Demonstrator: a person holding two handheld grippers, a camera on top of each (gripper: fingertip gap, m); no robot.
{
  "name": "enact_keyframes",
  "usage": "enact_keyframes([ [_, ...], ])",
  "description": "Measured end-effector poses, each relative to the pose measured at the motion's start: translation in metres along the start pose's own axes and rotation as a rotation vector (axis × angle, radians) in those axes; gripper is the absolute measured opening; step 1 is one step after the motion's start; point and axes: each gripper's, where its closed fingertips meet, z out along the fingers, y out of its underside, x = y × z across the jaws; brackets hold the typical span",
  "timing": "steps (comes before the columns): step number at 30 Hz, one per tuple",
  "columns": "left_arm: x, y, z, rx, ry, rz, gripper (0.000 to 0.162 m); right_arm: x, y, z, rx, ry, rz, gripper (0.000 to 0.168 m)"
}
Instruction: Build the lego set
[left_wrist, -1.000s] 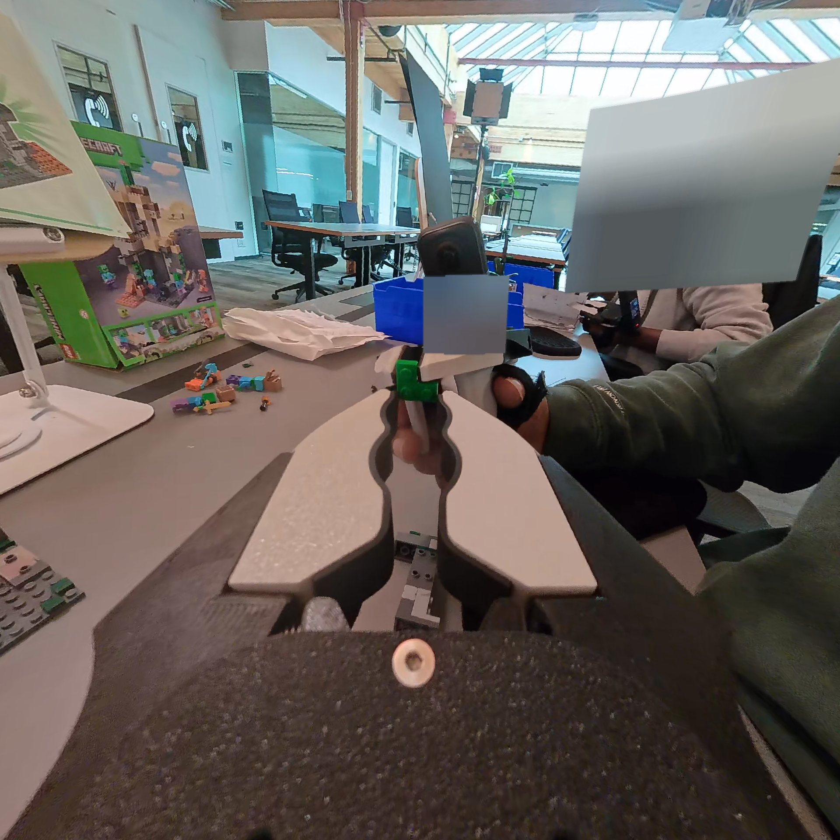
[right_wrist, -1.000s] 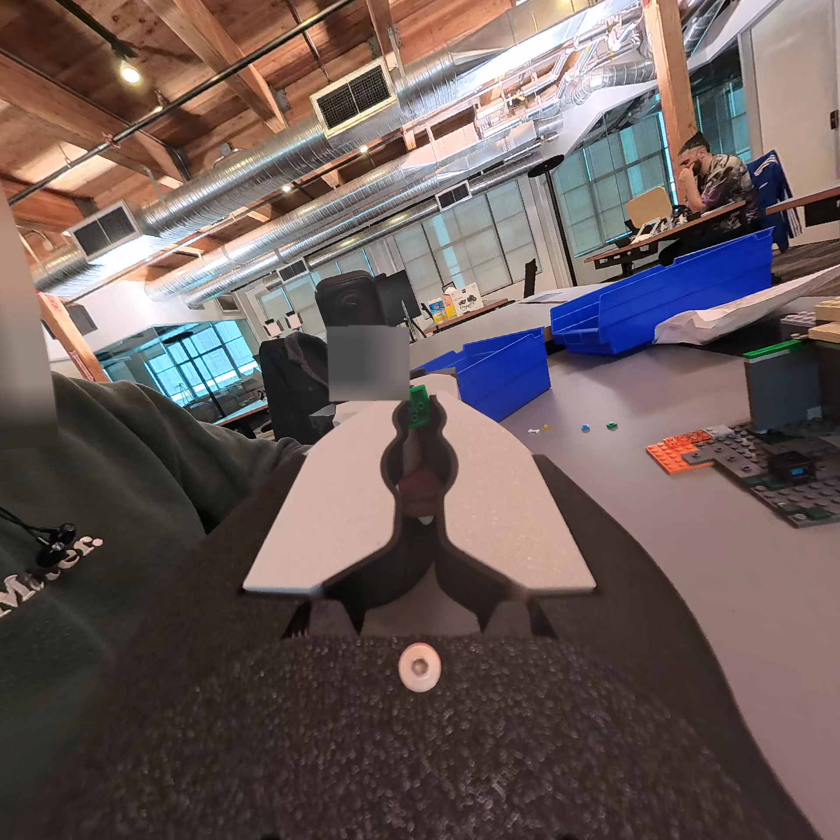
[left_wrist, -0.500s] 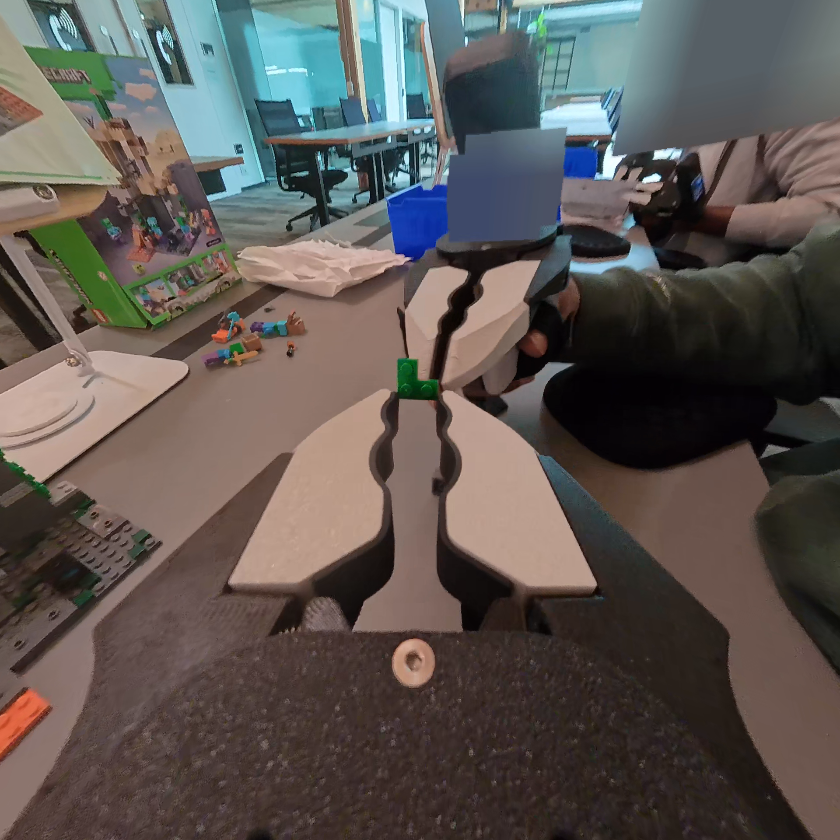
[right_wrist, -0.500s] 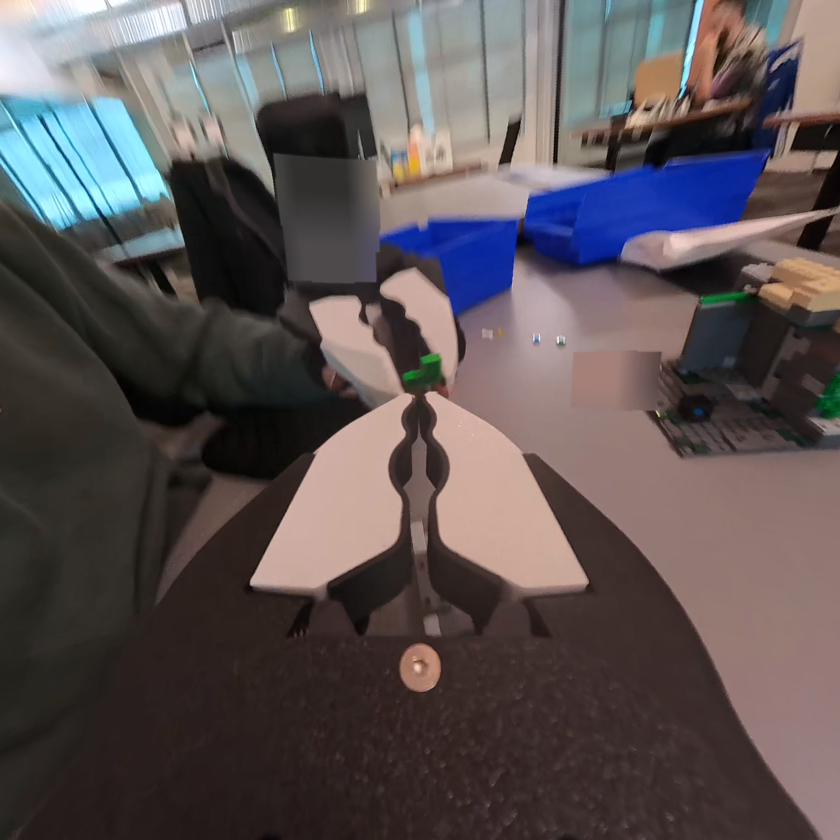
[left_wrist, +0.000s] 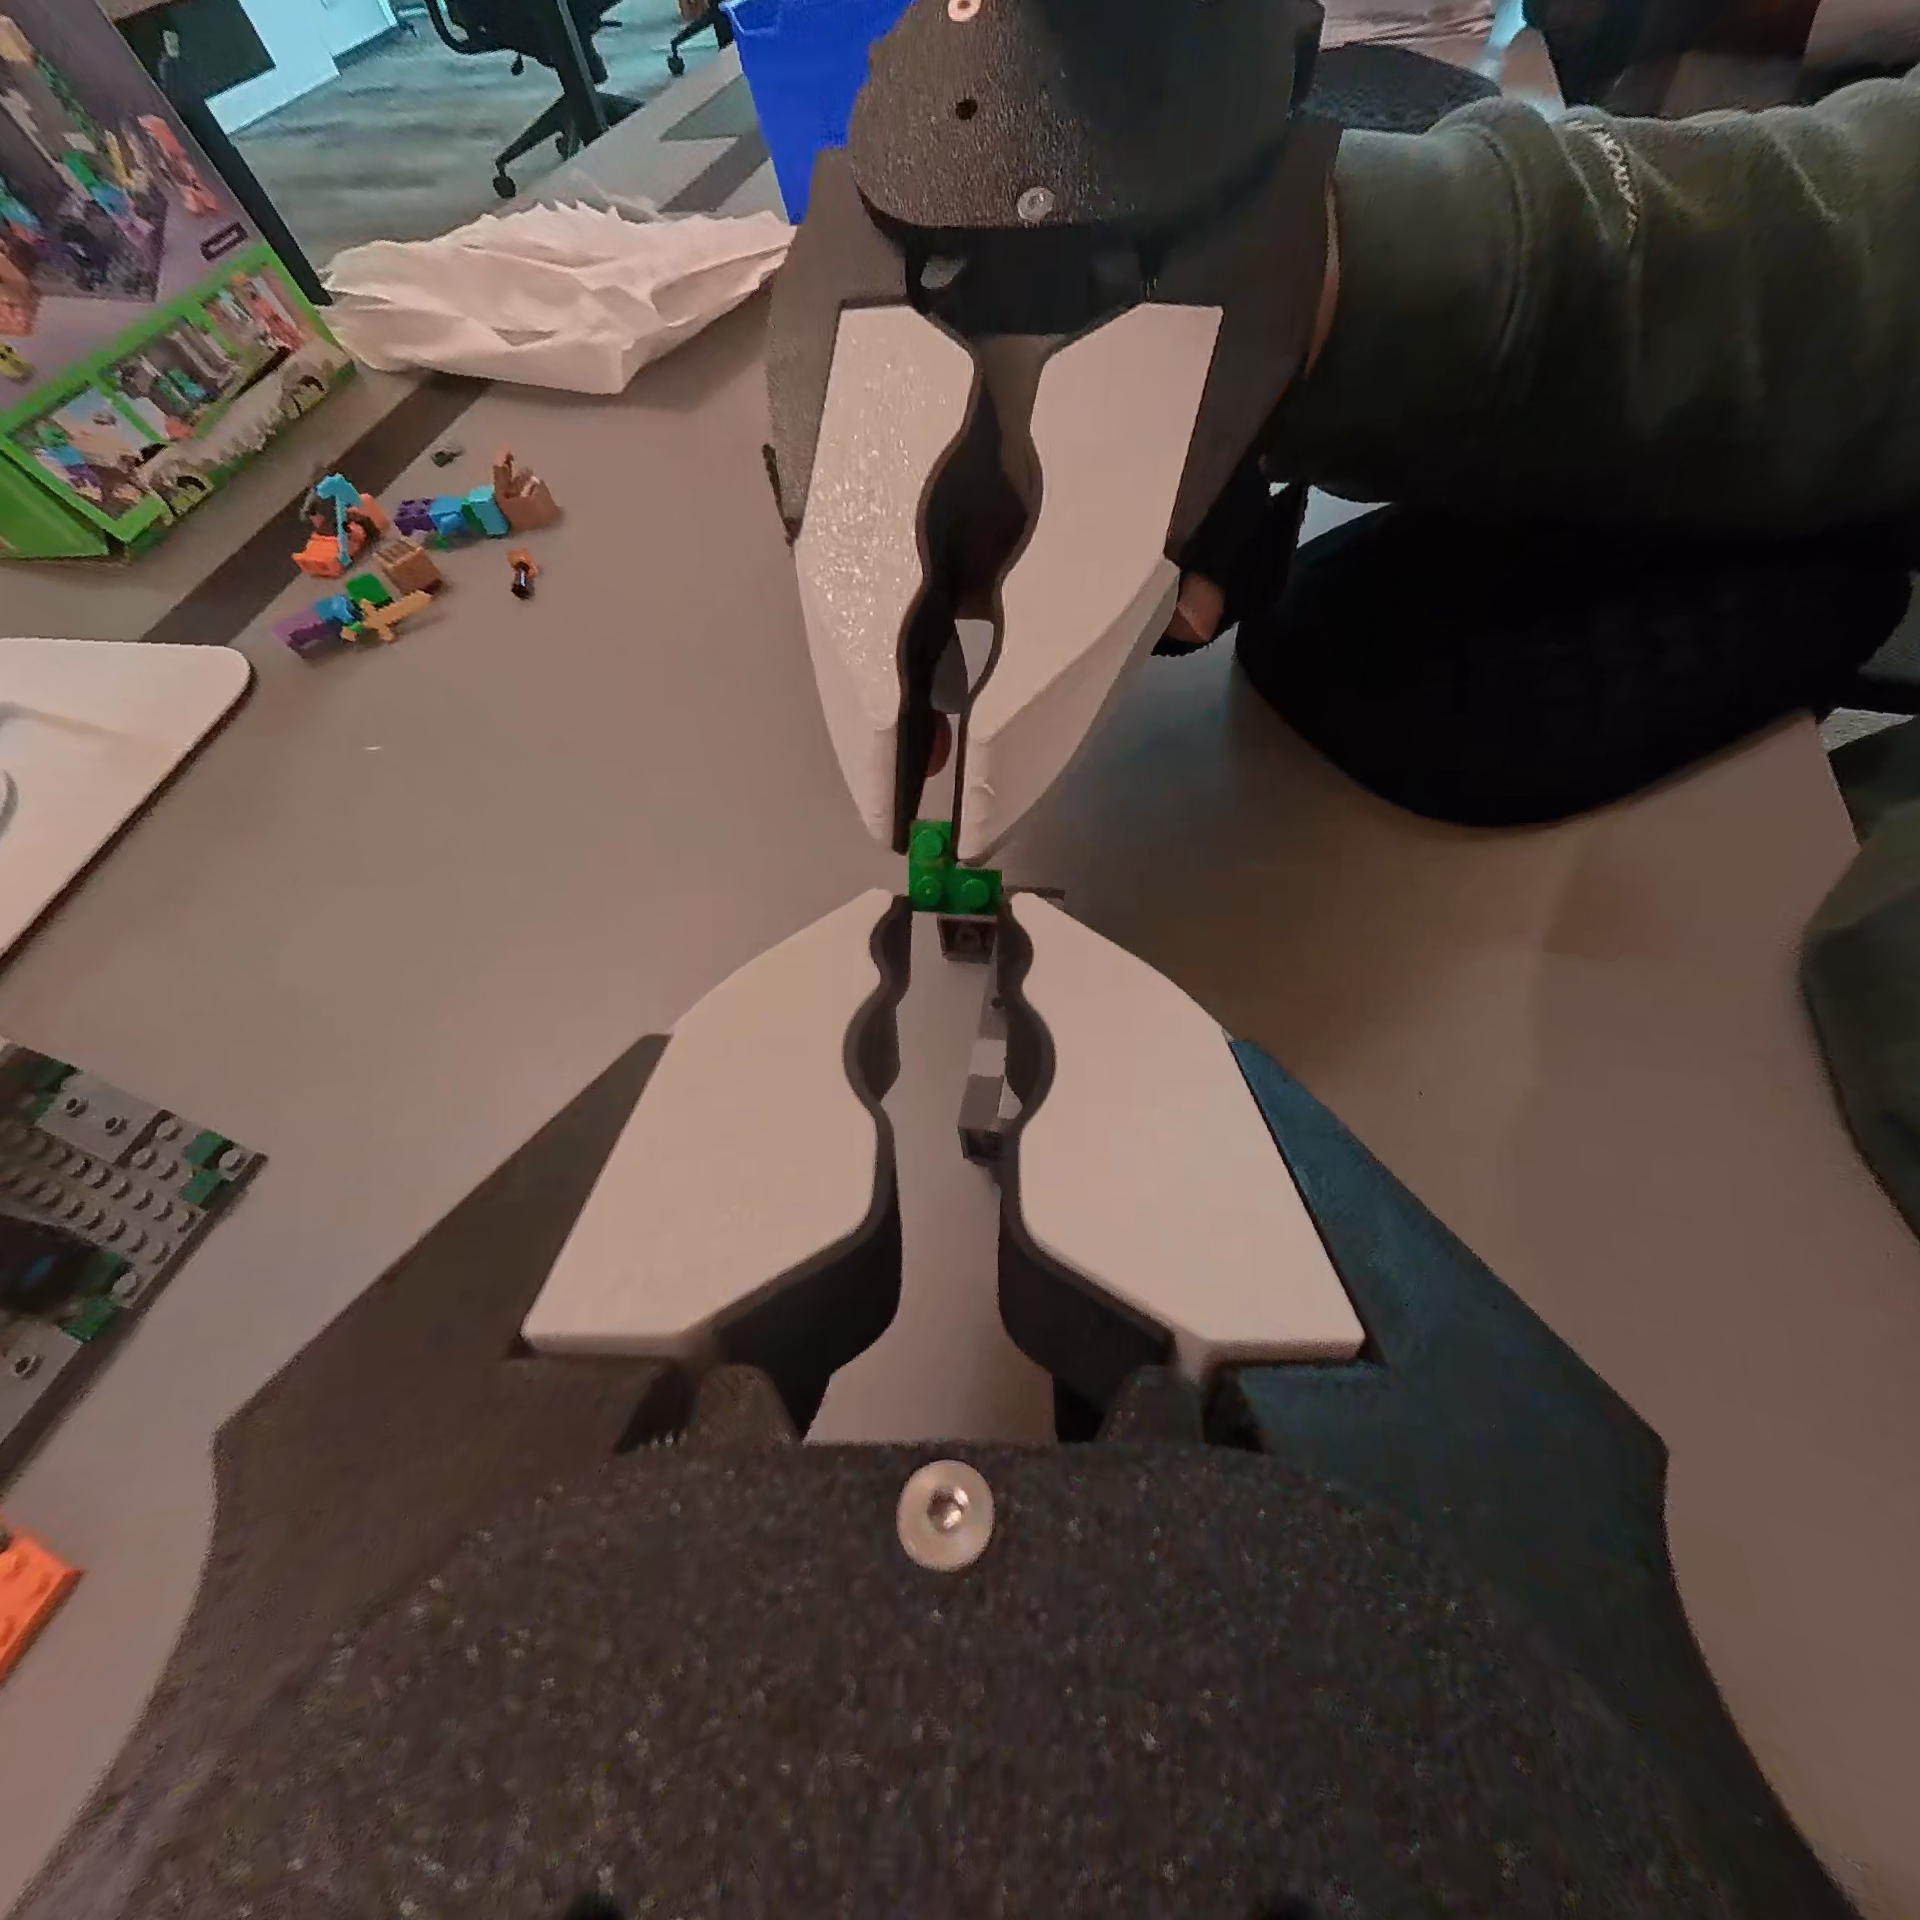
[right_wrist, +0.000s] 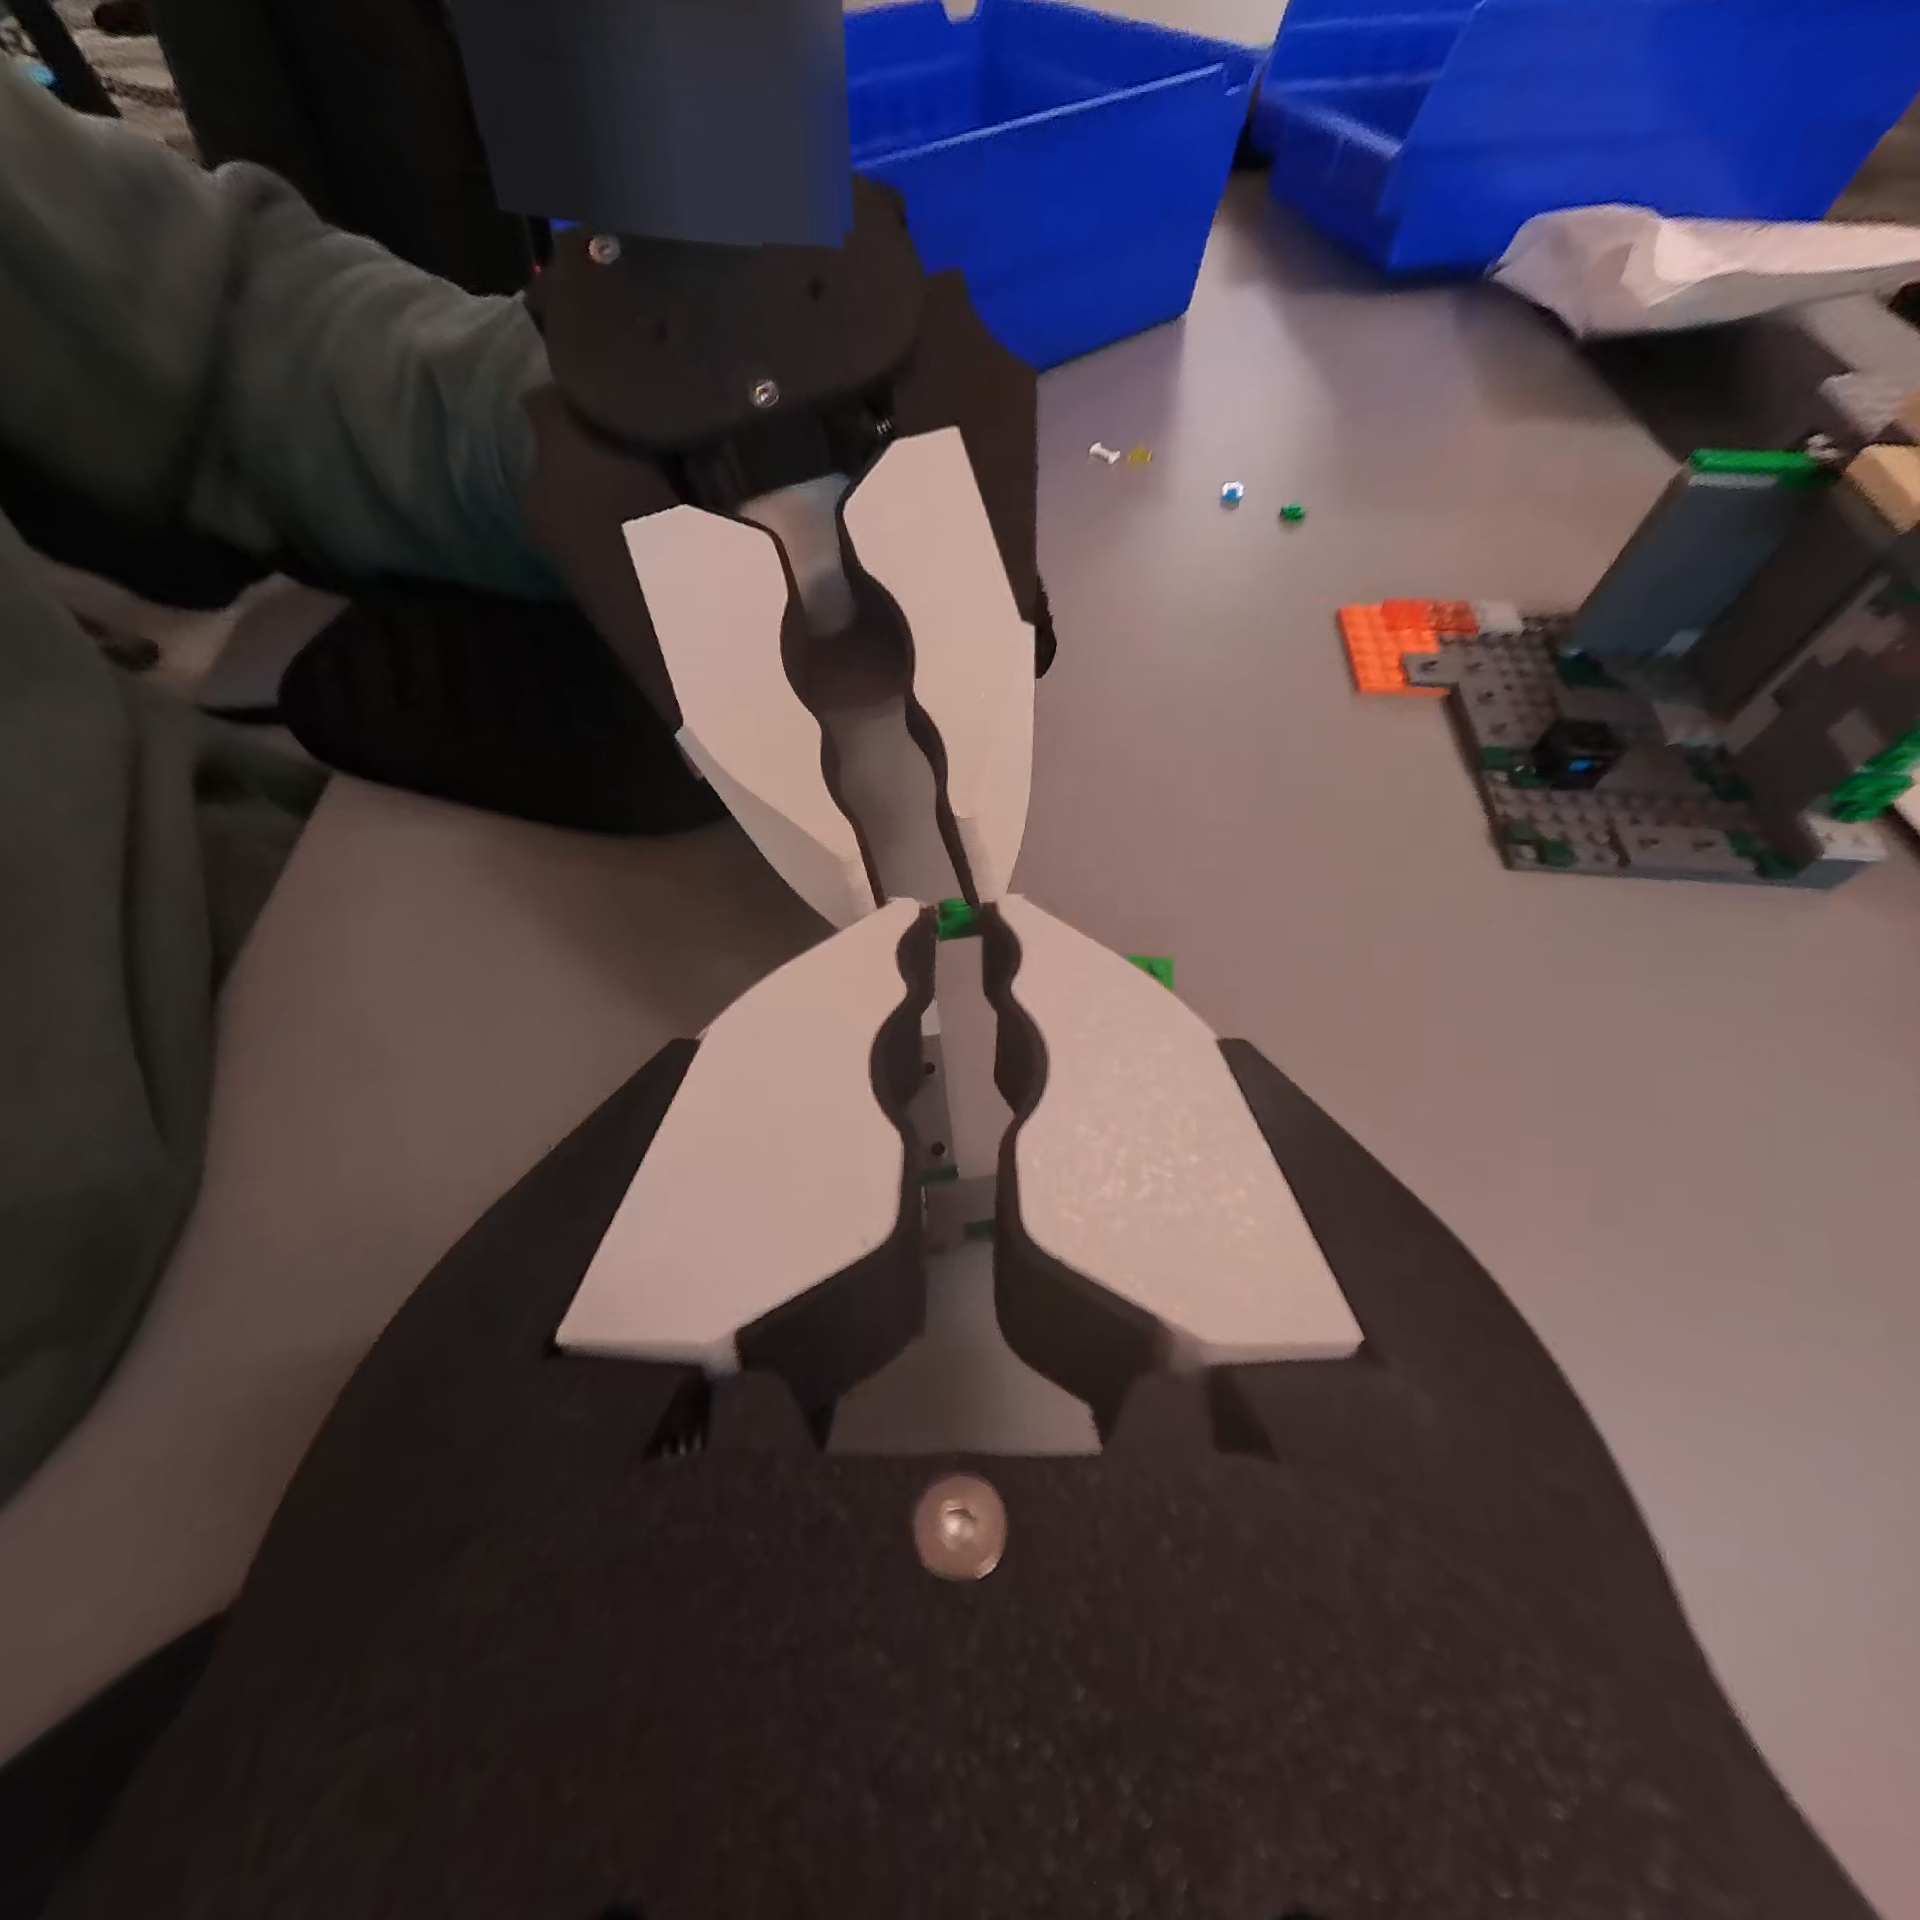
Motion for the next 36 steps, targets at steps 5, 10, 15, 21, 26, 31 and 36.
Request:
enact_keyframes([
  [5,0.004,0.004,0.004,-0.017,0.023,0.0,0.015,-0.002,0.012,-0.001,-0.052,-0.033,-0.006,0.007],
  [10,0.01,0.011,0.012,-0.052,0.046,0.004,0.015,-0.005,0.029,-0.002,-0.148,-0.055,-0.043,0.007],
  [15,0.012,0.016,0.018,-0.084,0.052,0.014,0.015,-0.005,0.041,-0.002,-0.199,-0.055,-0.062,0.007],
  [21,0.013,0.022,0.023,-0.115,0.056,0.028,0.015,-0.005,0.052,-0.001,-0.251,-0.048,-0.075,0.007],
  [26,0.013,0.024,0.021,-0.121,0.054,0.039,0.017,-0.003,0.061,0.003,-0.284,-0.04,-0.079,0.007],
  [31,0.015,0.028,0.021,-0.141,0.06,0.052,0.021,-0.003,0.062,0.006,-0.298,-0.037,-0.083,0.007],
  [36,0.018,0.031,0.024,-0.155,0.059,0.066,0.022,-0.001,0.063,0.004,-0.34,-0.017,-0.103,0.007],
])
